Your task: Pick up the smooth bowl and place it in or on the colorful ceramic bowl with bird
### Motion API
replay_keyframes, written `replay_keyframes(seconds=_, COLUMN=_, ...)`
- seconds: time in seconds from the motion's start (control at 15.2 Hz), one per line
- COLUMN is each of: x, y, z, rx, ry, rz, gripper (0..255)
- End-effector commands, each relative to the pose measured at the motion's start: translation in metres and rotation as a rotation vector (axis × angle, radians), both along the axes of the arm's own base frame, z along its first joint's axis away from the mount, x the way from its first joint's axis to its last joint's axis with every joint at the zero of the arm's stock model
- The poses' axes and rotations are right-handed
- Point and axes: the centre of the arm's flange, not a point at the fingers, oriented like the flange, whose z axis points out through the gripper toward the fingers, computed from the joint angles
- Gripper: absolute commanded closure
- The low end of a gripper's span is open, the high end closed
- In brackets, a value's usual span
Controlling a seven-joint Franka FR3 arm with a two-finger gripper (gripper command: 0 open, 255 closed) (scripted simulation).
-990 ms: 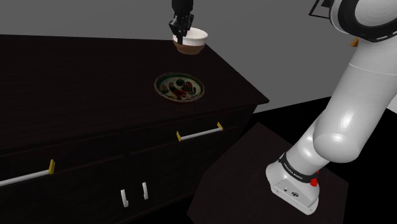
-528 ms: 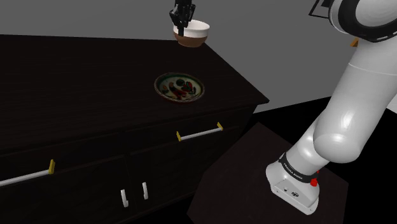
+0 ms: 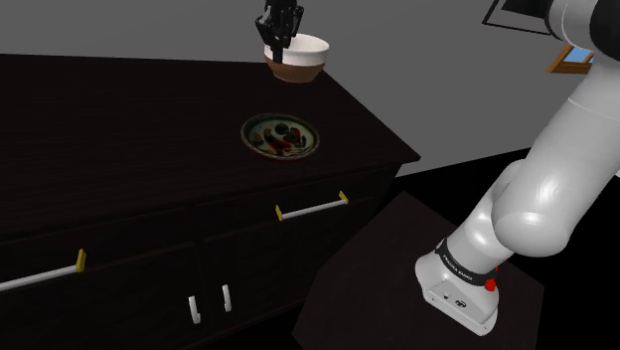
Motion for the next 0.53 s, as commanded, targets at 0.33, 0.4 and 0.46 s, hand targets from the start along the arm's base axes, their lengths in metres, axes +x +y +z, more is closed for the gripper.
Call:
replay_keyframes(seconds=0.33, x=-0.06, y=0.067, z=0.011, rx=0.0, ry=0.0, rz=-0.001, gripper=255)
replay_keyframes(seconds=0.4, x=-0.069, y=0.077, z=0.012, rx=0.0, ry=0.0, rz=-0.001, gripper=255)
replay_keyframes(seconds=0.46, x=-0.078, y=0.086, z=0.014, rx=0.0, ry=0.0, rz=-0.001, gripper=255)
